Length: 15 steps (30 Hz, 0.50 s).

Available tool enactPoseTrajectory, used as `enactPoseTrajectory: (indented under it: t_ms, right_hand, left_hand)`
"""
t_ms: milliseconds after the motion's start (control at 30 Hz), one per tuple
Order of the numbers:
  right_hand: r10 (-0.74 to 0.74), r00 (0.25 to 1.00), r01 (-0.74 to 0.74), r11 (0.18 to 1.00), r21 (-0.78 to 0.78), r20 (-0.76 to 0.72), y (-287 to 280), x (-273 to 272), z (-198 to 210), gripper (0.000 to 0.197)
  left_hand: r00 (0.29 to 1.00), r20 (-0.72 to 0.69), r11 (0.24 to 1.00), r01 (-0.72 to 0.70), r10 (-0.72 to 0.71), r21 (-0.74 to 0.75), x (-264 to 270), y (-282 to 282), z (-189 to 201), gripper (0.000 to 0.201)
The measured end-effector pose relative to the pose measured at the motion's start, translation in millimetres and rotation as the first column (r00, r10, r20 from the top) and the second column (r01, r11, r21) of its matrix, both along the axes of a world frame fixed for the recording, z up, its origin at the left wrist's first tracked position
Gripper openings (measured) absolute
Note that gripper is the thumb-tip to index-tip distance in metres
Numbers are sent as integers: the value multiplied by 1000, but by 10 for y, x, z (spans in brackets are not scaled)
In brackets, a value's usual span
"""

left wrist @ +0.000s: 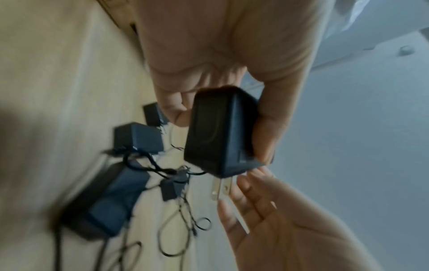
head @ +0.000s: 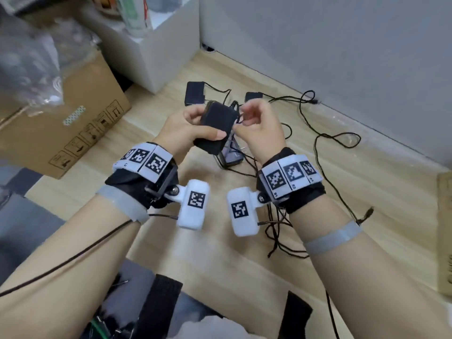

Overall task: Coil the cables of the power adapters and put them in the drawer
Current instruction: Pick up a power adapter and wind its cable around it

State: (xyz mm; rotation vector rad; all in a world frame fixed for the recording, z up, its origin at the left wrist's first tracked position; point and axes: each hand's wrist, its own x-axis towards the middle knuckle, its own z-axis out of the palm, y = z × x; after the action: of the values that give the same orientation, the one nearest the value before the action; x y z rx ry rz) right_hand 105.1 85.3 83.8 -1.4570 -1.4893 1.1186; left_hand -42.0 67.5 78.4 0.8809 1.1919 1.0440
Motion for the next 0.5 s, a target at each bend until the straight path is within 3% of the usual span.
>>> enactPoseTrajectory:
  t_ms: [133, 200, 333, 500]
  right_hand:
    - [-18, 1000, 18, 990, 142, -2, -143, 367, 384, 32]
    - [-102, 994, 110, 973, 202, -48, -232, 550, 522, 33]
    - [-307, 947, 323, 891, 320, -99, -388, 926, 707, 35]
    - [-445, 895, 409, 843, 350, 27, -583, 1348, 744, 23]
  left_hand:
    - [974, 183, 989, 117, -133, 95, 382, -42, 430, 32]
    - [947, 245, 975, 182, -209, 128, 568, -78, 603, 30]
    - [906, 279, 946, 284, -318, 155, 954, -180, 822, 21]
    - [861, 268, 902, 407, -432, 146, 1396, -288, 876, 14]
